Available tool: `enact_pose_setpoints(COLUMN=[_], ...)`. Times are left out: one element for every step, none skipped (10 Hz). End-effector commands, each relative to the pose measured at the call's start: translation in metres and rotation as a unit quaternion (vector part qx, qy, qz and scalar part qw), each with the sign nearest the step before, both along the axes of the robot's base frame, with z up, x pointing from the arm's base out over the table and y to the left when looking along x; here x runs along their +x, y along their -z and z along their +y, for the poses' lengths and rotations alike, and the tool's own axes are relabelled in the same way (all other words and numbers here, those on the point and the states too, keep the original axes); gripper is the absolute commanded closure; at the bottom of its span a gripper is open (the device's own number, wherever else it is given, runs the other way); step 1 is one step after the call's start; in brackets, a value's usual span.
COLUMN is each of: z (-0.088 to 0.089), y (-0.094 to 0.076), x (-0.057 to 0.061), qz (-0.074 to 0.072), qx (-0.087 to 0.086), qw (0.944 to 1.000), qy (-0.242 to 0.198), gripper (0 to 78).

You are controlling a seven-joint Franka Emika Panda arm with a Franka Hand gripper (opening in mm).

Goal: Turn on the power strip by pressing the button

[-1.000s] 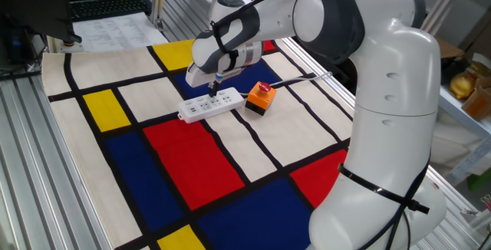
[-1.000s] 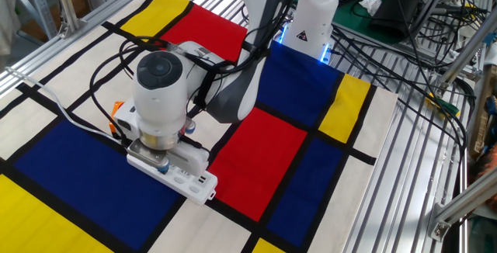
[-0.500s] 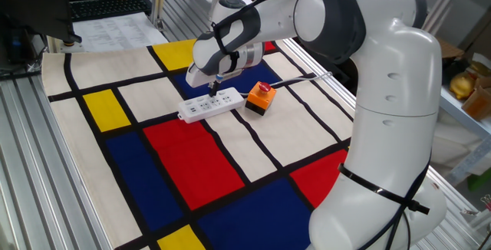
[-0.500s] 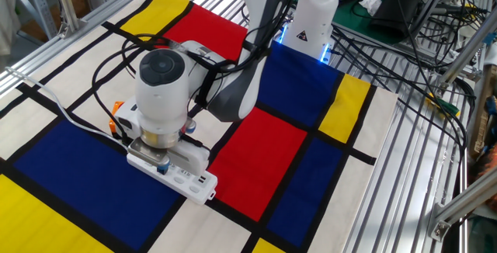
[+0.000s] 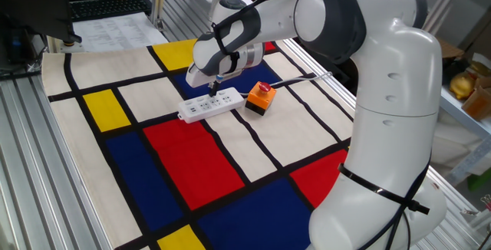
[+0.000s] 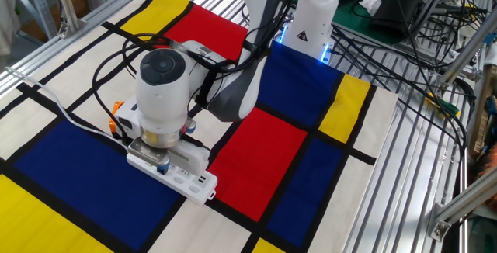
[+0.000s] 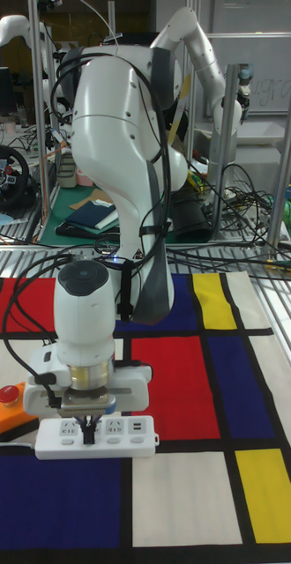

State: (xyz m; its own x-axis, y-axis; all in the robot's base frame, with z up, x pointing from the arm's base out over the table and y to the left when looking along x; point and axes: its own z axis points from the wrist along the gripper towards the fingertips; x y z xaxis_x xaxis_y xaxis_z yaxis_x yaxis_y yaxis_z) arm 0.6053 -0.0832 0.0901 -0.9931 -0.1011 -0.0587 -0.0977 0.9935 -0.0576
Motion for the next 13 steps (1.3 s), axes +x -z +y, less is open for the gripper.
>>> enact_pose_setpoints(z=[0.000, 0.000, 0.001, 0.001, 0.002, 0.002, 0.002, 0.001, 0.001, -0.002, -0.005, -0.006, -0.007], y=[0.002, 0.003, 0.004, 0.006, 0.008, 0.009, 0.012, 0.014, 0.015, 0.020, 0.027, 0.029, 0.030], x=[0.001, 0.001, 0.002, 0.002, 0.003, 0.003, 0.003, 0.003, 0.003, 0.003, 0.003, 0.003, 0.003], qz=[0.001, 0.001, 0.001, 0.000, 0.000, 0.000, -0.001, 0.001, 0.002, 0.005, 0.004, 0.004, 0.003], qx=[-0.001, -0.001, -0.001, -0.001, -0.002, -0.002, -0.002, -0.002, -0.002, -0.002, 0.000, 0.000, 0.000], qw=[1.0000, 1.0000, 1.0000, 1.0000, 1.0000, 1.0000, 0.9999, 0.9999, 0.9999, 0.9998, 0.9998, 0.9997, 0.9997], qy=[-0.004, -0.005, -0.006, -0.007, -0.009, -0.009, -0.011, -0.013, -0.013, -0.017, -0.021, -0.022, -0.023], gripper=[77.6, 77.6, 77.6, 77.6, 77.6, 77.6, 77.6, 77.6, 77.6, 77.6, 77.6, 77.6, 77.6])
